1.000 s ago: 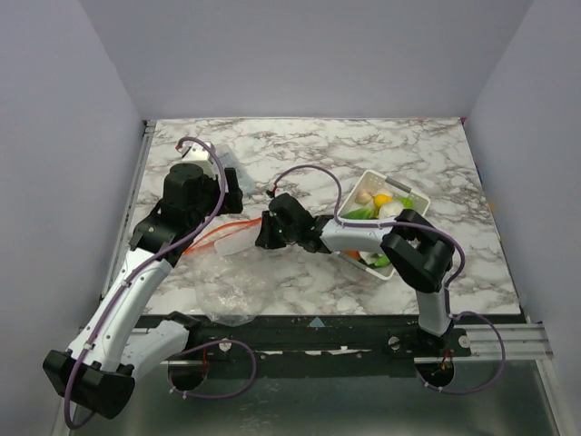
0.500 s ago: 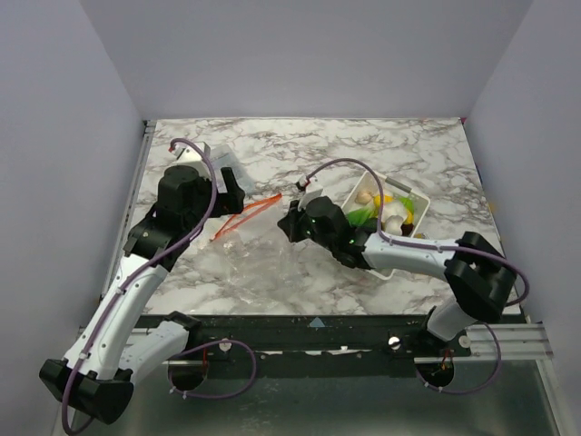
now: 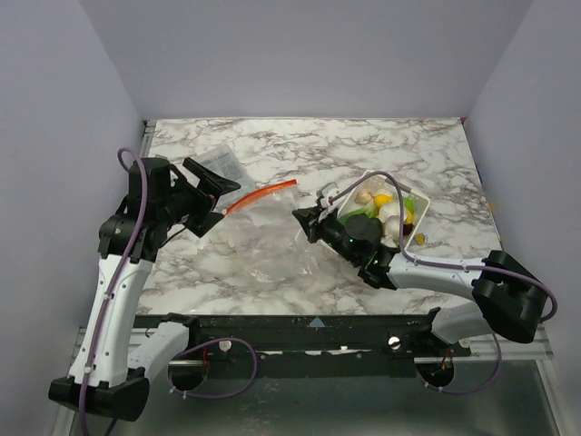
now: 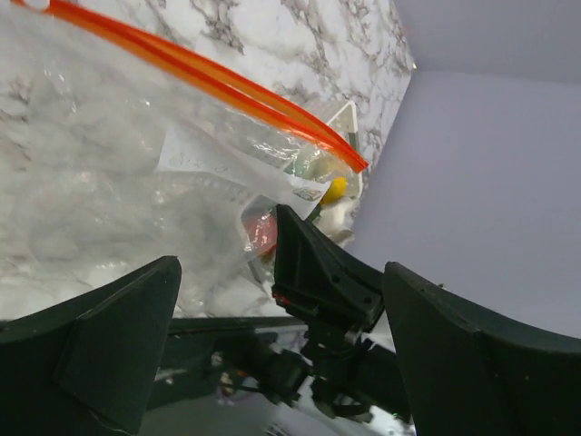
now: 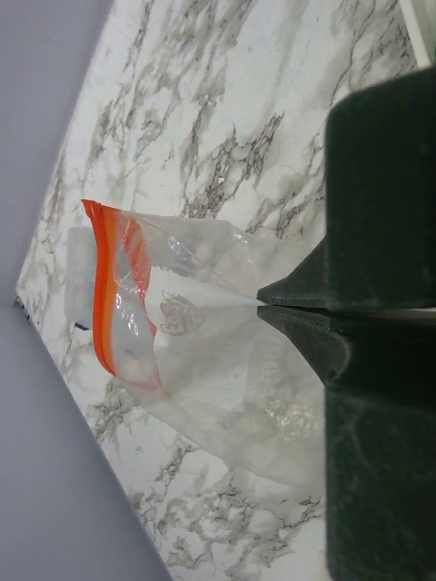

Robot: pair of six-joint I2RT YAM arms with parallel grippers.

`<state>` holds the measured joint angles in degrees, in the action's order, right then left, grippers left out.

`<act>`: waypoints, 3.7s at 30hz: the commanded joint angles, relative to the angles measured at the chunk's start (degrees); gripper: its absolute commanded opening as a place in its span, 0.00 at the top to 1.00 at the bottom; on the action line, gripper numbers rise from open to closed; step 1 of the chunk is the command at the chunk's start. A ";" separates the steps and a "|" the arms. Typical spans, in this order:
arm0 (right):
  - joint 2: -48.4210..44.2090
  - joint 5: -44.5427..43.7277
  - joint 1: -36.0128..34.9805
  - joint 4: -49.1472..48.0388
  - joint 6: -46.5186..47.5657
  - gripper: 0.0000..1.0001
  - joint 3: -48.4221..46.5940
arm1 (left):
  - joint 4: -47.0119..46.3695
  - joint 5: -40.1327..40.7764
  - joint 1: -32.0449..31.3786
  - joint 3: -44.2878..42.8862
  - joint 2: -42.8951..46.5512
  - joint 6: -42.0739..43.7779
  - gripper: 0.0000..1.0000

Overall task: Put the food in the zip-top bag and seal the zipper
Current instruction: Pick up the zipper food storage bag at the center of the board, then open the zipper of the food storage bag at the center of the board.

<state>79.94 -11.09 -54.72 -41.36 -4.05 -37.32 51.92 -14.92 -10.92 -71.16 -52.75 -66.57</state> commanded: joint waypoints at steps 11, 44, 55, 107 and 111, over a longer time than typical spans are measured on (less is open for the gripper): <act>-5.01 6.17 -0.39 -7.31 11.99 0.99 2.38 | 5.43 -13.87 4.67 -0.73 -13.59 -23.61 0.09; -5.22 7.69 -2.27 -4.28 6.56 0.99 -0.53 | 5.56 -4.63 4.84 2.06 -20.17 -17.51 0.90; -3.34 6.89 -2.49 41.94 -12.60 0.53 -24.97 | 11.19 20.95 3.95 -2.53 -9.57 6.73 1.00; 10.70 7.92 -2.51 35.96 -42.45 1.00 -25.65 | -18.39 6.17 -13.64 18.77 -1.18 54.83 0.88; 9.52 8.61 -2.50 35.12 -44.45 1.00 -23.83 | -17.89 8.47 -15.23 19.17 -0.26 54.97 0.70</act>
<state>91.68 -2.68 -56.84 -3.27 -45.56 -63.16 33.93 -10.98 -24.60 -52.58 -54.81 -12.78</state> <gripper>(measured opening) 0.006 0.222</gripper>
